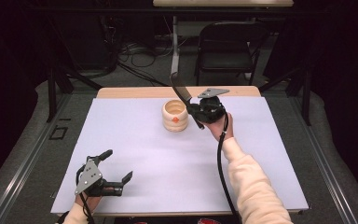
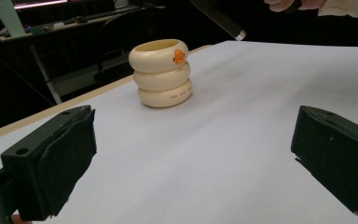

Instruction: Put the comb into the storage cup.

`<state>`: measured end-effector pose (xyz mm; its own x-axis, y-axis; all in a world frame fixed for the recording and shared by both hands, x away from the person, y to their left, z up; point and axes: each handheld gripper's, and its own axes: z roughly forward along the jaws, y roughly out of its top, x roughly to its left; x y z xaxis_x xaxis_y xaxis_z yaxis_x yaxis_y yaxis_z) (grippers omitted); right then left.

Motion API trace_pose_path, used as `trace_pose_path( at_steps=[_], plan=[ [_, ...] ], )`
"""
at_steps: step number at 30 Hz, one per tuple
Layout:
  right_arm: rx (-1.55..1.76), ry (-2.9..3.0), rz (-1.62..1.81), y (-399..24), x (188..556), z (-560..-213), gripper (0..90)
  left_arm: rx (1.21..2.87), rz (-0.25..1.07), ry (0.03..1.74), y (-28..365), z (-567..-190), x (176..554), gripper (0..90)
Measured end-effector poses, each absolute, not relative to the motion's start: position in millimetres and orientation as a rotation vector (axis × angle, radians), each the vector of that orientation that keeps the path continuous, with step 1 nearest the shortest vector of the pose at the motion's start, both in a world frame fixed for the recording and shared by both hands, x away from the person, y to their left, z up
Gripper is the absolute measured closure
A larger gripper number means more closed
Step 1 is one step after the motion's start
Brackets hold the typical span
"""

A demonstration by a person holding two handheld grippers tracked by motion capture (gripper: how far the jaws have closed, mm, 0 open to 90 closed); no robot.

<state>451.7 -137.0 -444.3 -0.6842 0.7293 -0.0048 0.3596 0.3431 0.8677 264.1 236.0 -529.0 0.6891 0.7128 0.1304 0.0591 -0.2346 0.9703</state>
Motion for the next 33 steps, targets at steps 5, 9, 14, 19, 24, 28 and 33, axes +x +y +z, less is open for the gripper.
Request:
trace_pose_path(
  at_steps=[5,9,14,19,24,28,33],
  plan=[
    [0.945,2.220,1.287,-134.8,452.8,-441.6,72.4,1.720,0.689,0.623,236.0,-529.0,264.4,0.0],
    [0.942,2.219,1.295,-132.8,454.1,-440.1,72.4,1.719,0.689,0.623,235.9,-529.0,264.4,0.0],
    [0.930,2.218,1.299,-130.4,455.1,-438.7,72.4,1.719,0.688,0.624,235.9,-529.1,264.5,0.0],
    [0.925,2.215,1.304,-129.7,456.1,-435.7,72.4,1.719,0.691,0.621,236.5,-528.7,264.2,0.0],
    [0.914,2.200,1.322,-128.6,457.6,-430.5,72.4,1.719,0.689,0.623,236.0,-528.9,264.3,0.0],
    [0.902,2.196,1.328,-126.9,459.7,-427.4,72.4,1.719,0.688,0.623,236.0,-528.9,264.3,0.0],
    [0.887,2.193,1.334,-123.6,462.1,-425.1,72.4,1.718,0.686,0.622,235.7,-529.0,264.2,0.0]
  ],
)
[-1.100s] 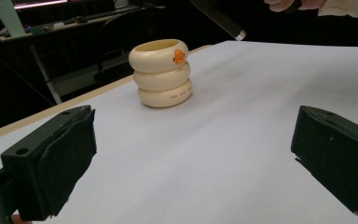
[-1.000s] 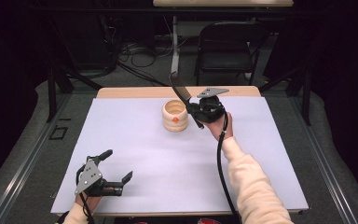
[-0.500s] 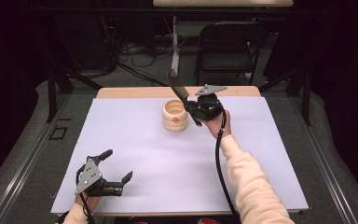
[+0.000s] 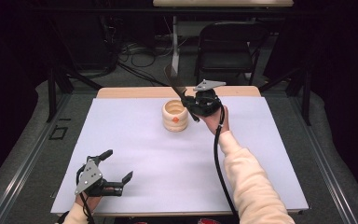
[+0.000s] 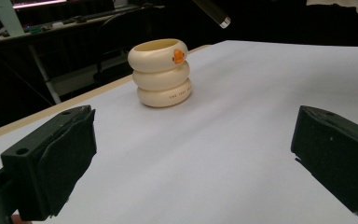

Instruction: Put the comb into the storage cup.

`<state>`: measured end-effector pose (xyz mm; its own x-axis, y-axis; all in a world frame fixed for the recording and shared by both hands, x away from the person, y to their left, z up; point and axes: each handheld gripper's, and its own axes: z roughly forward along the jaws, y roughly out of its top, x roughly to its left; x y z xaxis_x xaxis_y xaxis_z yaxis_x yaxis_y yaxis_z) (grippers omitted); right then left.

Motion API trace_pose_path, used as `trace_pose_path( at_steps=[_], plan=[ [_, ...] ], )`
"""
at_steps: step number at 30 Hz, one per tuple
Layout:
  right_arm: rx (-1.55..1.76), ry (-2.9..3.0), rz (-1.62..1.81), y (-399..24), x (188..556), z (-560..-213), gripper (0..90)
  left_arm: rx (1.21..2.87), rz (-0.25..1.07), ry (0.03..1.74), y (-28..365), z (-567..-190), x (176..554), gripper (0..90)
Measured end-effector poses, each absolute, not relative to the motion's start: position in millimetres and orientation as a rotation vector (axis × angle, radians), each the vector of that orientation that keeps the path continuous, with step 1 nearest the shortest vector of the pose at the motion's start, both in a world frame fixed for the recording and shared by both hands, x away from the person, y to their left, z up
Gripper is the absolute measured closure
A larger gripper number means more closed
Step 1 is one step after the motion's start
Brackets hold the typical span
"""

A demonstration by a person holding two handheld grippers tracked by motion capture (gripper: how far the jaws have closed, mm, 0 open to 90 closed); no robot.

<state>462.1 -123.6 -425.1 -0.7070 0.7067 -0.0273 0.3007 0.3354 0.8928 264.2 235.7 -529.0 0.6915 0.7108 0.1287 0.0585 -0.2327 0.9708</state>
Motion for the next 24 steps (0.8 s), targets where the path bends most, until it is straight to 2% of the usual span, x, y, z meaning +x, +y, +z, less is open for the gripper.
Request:
trace_pose_path(
  at_steps=[24],
  plan=[
    [0.860,2.159,1.364,-112.4,470.7,-422.7,72.4,1.722,0.686,0.621,236.0,-529.0,264.2,0.0]
  ],
)
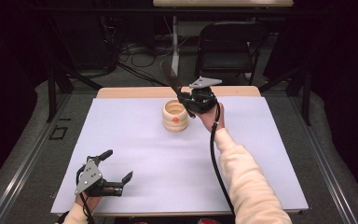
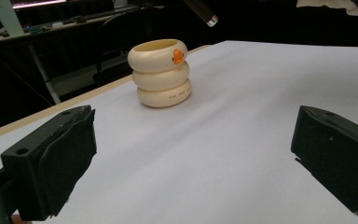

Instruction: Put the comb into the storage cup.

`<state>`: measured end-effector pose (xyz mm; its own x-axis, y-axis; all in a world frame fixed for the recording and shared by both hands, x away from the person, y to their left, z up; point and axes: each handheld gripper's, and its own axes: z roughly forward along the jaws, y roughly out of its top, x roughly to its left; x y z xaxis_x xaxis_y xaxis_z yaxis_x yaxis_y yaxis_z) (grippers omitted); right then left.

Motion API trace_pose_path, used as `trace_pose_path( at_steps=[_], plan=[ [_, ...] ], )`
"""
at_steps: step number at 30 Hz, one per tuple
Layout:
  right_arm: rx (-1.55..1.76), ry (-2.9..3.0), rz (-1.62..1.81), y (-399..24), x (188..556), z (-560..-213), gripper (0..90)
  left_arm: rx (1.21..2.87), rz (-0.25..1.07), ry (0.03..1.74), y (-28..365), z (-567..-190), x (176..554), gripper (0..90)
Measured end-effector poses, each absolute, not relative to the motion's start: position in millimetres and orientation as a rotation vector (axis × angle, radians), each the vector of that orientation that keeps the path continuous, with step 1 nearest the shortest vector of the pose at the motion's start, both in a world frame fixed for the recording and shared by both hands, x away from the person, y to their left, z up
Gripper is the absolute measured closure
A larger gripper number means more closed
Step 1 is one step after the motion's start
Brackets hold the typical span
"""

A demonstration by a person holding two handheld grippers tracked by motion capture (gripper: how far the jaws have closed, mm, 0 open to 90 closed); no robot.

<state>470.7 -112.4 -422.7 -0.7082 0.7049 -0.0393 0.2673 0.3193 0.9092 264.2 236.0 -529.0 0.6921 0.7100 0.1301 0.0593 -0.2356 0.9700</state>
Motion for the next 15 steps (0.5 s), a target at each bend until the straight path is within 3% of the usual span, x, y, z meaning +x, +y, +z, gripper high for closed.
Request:
trace_pose_path(
  at_steps=[15],
  plan=[
    [0.833,2.124,1.381,-108.0,477.5,-417.9,72.4,1.723,0.686,0.620,236.2,-529.0,264.7,0.0]
  ],
)
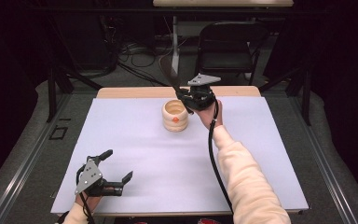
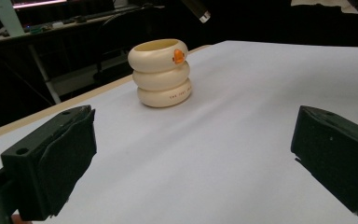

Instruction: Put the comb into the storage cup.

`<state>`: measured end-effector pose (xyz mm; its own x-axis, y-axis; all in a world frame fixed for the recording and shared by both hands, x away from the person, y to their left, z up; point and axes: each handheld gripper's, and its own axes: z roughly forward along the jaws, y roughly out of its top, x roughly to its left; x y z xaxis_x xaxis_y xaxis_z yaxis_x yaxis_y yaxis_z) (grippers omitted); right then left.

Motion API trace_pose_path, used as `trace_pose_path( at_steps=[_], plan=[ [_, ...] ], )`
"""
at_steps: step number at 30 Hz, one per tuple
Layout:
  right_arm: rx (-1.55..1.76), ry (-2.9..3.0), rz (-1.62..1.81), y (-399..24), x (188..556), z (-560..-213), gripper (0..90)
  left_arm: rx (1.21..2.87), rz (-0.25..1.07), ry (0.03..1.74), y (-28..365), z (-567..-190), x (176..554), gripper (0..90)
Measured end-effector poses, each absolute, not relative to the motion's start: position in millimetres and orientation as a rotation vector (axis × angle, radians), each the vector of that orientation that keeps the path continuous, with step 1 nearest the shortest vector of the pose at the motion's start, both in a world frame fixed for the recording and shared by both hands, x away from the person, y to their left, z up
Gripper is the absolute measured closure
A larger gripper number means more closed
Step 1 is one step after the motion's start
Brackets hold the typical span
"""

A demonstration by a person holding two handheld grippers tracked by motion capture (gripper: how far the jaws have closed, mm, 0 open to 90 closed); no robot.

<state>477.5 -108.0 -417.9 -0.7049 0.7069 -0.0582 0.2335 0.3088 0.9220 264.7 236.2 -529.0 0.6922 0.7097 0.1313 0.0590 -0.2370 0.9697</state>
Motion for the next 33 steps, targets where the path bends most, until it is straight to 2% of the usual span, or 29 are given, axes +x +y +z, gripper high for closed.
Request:
trace_pose_path(
  at_steps=[33],
  plan=[
    [0.781,2.050,1.439,-88.6,489.2,-415.3,72.4,1.722,0.685,0.617,235.9,-528.7,263.9,0.0]
  ],
)
